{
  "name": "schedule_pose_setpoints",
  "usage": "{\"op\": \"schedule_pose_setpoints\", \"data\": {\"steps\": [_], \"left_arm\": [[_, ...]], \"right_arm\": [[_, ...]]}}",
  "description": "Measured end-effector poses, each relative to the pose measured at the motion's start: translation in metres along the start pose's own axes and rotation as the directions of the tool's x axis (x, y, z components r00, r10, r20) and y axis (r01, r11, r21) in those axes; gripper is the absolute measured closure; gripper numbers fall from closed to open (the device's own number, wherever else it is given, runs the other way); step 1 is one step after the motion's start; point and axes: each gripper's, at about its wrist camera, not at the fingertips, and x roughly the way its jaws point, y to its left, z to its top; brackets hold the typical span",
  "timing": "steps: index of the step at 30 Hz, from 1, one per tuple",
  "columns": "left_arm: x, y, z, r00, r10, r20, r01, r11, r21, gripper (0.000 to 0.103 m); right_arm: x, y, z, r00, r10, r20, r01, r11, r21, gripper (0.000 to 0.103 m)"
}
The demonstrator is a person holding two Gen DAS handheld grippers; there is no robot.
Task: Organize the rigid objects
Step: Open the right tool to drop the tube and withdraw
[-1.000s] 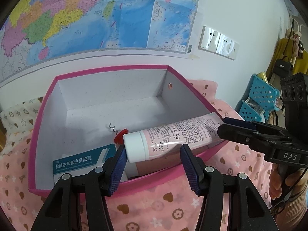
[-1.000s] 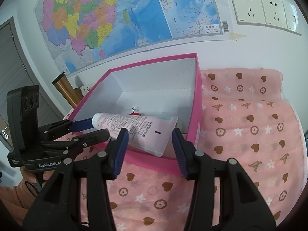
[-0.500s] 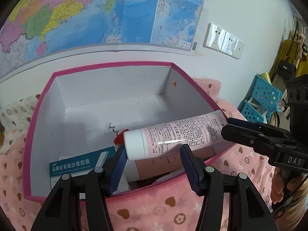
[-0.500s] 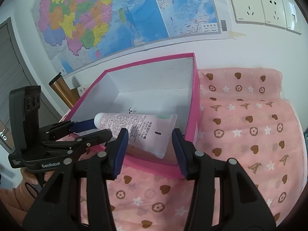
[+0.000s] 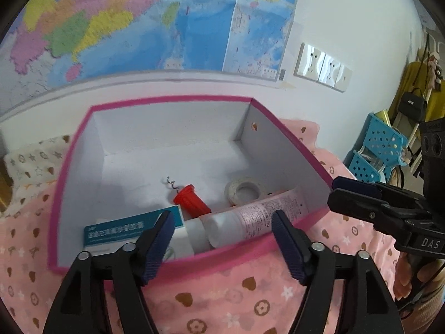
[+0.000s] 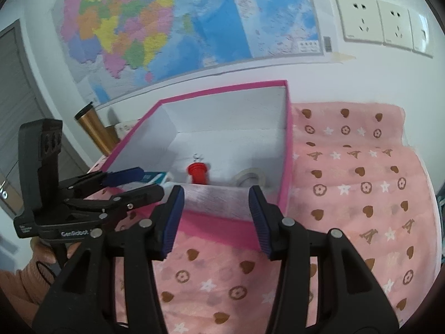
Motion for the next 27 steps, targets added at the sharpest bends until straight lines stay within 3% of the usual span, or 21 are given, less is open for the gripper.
{"op": "schedule_pose_setpoints", "data": {"steps": [5, 6, 7, 9, 10, 27], "left_arm": [[-0.034, 0.001, -0.015, 0.997, 0.020, 0.077, -0.020, 1.000, 0.006, 0.009], [-0.041, 0.002, -0.019, 0.995, 0.029, 0.092, -0.030, 1.000, 0.007, 0.002], [-0.046, 0.002, -0.021, 0.994, 0.038, 0.101, -0.039, 0.999, 0.007, 0.000], [-0.055, 0.004, -0.029, 0.990, 0.074, 0.116, -0.075, 0.997, 0.007, 0.000], [-0.057, 0.004, -0.033, 0.990, 0.088, 0.114, -0.090, 0.996, 0.007, 0.000], [-0.067, 0.021, -0.076, 0.975, 0.220, 0.041, -0.216, 0.972, -0.087, 0.000]], "right_arm": [[-0.015, 0.024, -0.016, 0.999, 0.008, 0.035, -0.006, 0.998, -0.061, 0.042], [-0.016, 0.028, -0.020, 0.999, 0.006, 0.041, -0.003, 0.998, -0.071, 0.037], [-0.017, 0.033, -0.026, 0.999, -0.004, 0.046, 0.007, 0.997, -0.082, 0.034], [-0.018, 0.038, -0.035, 0.998, -0.027, 0.054, 0.032, 0.995, -0.094, 0.015], [-0.017, 0.041, -0.041, 0.997, -0.051, 0.060, 0.056, 0.994, -0.096, 0.013], [-0.012, 0.067, -0.082, 0.997, -0.072, 0.027, 0.075, 0.992, -0.101, 0.012]]}}
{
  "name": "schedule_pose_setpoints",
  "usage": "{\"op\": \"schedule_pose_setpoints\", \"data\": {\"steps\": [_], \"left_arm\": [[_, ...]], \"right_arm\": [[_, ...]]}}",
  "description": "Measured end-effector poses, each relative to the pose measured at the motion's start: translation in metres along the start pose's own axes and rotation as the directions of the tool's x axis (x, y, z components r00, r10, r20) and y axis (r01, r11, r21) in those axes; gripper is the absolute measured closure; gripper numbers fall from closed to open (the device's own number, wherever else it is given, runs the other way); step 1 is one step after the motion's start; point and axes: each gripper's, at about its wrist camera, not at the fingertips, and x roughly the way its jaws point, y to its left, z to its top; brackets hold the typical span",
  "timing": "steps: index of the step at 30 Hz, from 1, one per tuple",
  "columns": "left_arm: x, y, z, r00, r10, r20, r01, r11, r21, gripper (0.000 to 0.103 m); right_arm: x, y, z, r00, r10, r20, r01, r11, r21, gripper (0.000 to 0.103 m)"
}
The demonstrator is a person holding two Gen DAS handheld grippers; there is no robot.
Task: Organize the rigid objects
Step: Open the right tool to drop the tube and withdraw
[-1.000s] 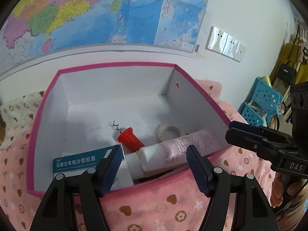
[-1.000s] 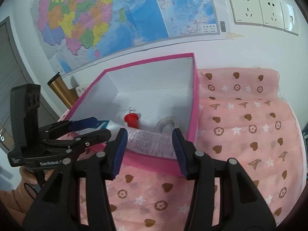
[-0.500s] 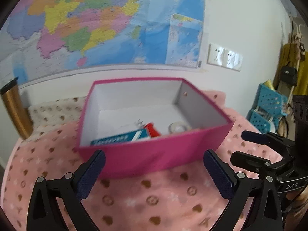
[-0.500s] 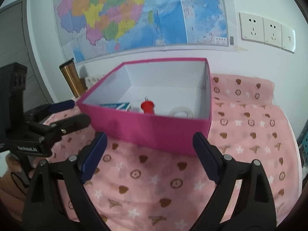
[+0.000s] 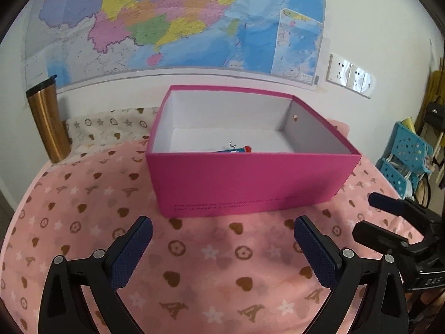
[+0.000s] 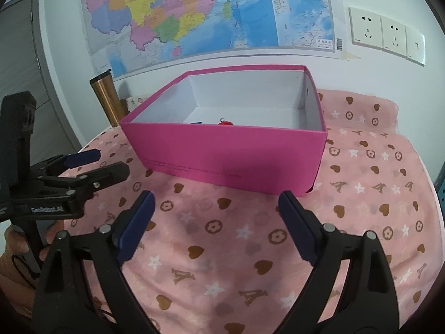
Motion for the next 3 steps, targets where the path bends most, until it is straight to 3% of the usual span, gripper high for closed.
{"op": "schedule_pose_setpoints", "data": {"steps": [3], "left_arm": [[-0.0004, -0.0031, -0.0054, 1.000, 0.012, -0.009, -0.012, 1.000, 0.016, 0.000]], "right_arm": [[0.0002, 0.0040, -0.0020, 1.000, 0.002, -0.003, -0.002, 1.000, -0.007, 0.012]]}}
